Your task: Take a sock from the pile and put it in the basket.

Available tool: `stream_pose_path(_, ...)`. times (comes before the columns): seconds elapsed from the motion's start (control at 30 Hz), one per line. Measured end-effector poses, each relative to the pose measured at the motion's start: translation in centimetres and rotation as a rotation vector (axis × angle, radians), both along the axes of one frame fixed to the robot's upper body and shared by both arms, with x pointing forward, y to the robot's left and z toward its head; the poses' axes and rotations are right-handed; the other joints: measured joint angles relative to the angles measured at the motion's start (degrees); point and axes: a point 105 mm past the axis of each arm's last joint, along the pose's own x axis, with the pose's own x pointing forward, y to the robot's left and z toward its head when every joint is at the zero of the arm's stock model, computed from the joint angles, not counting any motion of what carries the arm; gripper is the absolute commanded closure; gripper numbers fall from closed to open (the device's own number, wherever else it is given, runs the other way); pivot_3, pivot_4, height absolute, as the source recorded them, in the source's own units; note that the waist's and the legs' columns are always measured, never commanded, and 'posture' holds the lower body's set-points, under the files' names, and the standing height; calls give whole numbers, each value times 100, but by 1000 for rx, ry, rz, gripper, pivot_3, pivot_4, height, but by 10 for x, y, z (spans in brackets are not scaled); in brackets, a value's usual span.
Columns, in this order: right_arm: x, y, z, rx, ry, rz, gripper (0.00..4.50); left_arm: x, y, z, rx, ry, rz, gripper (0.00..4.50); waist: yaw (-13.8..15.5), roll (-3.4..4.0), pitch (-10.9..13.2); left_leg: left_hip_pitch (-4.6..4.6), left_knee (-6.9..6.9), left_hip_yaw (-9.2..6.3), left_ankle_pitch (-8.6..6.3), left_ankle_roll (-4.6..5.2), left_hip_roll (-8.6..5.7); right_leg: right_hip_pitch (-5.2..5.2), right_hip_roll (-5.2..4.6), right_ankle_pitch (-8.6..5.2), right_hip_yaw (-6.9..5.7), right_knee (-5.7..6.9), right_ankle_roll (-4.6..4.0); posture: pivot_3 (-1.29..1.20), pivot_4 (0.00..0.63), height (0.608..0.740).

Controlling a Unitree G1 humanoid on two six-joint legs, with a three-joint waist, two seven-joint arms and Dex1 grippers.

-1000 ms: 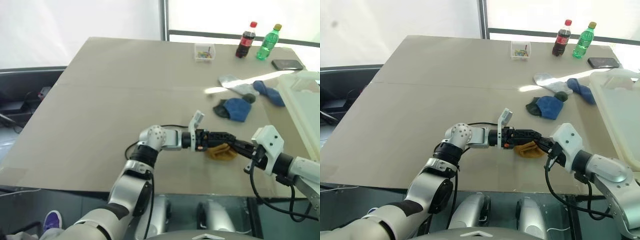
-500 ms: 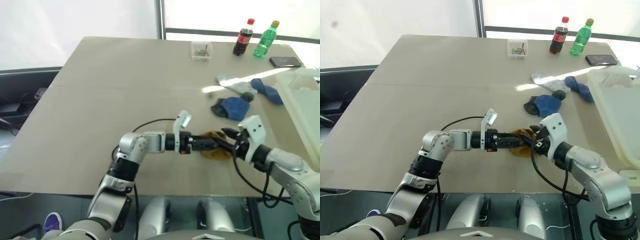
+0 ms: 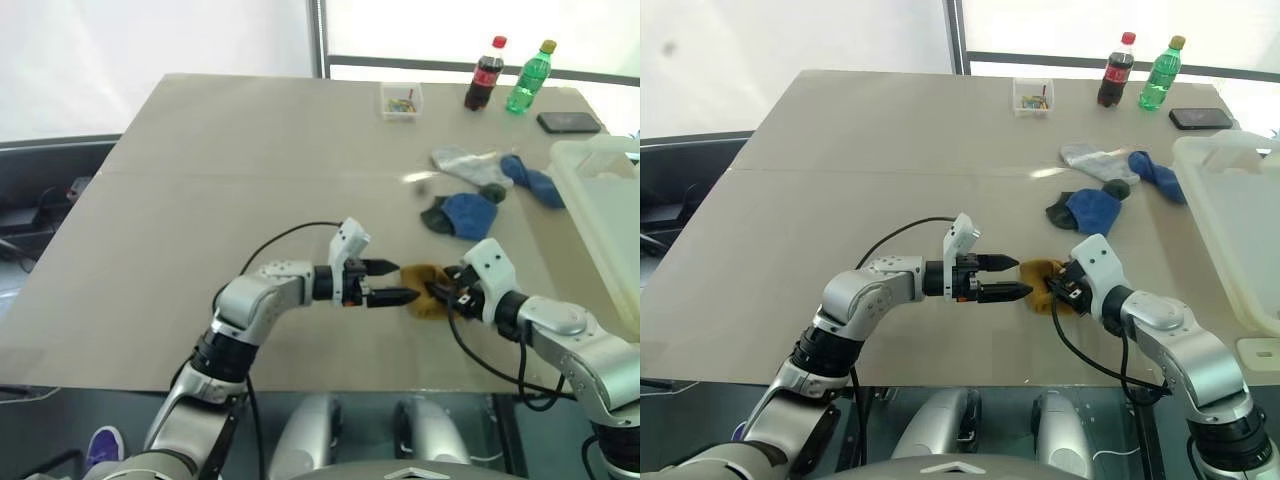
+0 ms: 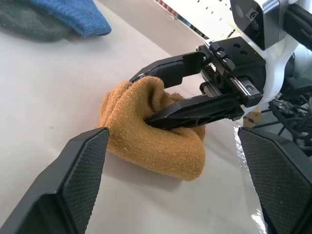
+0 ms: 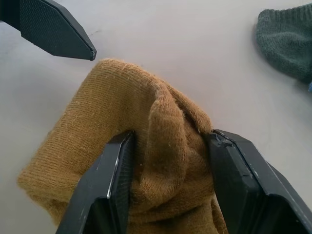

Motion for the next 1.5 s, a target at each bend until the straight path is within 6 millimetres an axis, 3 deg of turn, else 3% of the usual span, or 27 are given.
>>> stream_pose_path(0.37,-8,-6,1,-93,75,-77,2074,1,10,17,-32,-237,-58,0,-1,0,0,1,1,1,0,1,0,1,2,0,-11,0,0,0,150,729)
stream_pose_path(0.5,-7,-9,2,-107,77,-87,2074,-2,18,14,-8,-310,-80,0,0,1,-1,1,2,1,0,1,-1,2,3,0,-13,0,0,0,150,729)
stream_pose_path(0.53,-7,-10,3,-106,75,-91,1521,-2,19,14,-5,-322,-83,0,2,0,0,1,2,1,0,2,-1,3,3,0,-13,0,0,0,150,729)
stream_pose_path(0.67,-5,-14,4,-105,67,-115,77,-3,18,14,-9,-326,-85,0,-17,0,0,2,3,1,-2,4,0,4,7,13,-12,0,23,0,150,729)
stream_pose_path(0.93,-7,-10,3,-60,112,-146,77,-4,18,9,-17,-296,-65,0,-43,1,0,5,3,1,-2,4,3,1,15,14,-10,13,25,0,150,729)
stream_pose_path(1.17,-18,-12,-13,-4,201,-172,77,-5,17,19,-77,-332,-47,0,-38,1,-6,18,4,0,-2,4,2,16,16,13,-10,13,25,0,150,729)
stream_pose_path(1.27,-19,-10,-18,11,210,-159,841,-9,21,22,-86,-362,-69,0,-39,-3,-16,24,3,0,-2,5,2,19,16,13,-10,13,24,0,150,729)
stream_pose_path(1.3,-20,-9,-20,21,216,-146,1330,-11,25,20,-75,-363,-80,0,-40,-3,-35,31,2,0,-3,5,3,24,18,12,-10,13,24,0,150,729)
stream_pose_path(1.33,-21,-7,-21,30,222,-136,1330,-12,29,18,-65,-363,-88,0,-40,-3,-36,34,1,0,-3,5,3,24,18,12,-10,13,24,0,150,729)
stream_pose_path(1.37,-21,-7,-21,31,223,-134,1942,-12,30,18,-63,-364,-90,0,-38,-6,-42,40,1,0,-3,6,3,28,18,5,-10,12,13,0,150,729)
stream_pose_path(1.43,-21,-3,-24,45,232,-109,2384,-16,36,17,-48,-384,-121,0,-38,-21,-53,66,0,0,-5,7,5,53,17,-2,-10,7,1,0,150,729)
stream_pose_path(1.5,-22,-1,-27,58,243,-94,3290,-18,38,18,-41,-404,-138,0,-37,-21,-61,102,-6,-4,-10,12,11,95,15,-4,-16,-20,0,0,150,729)
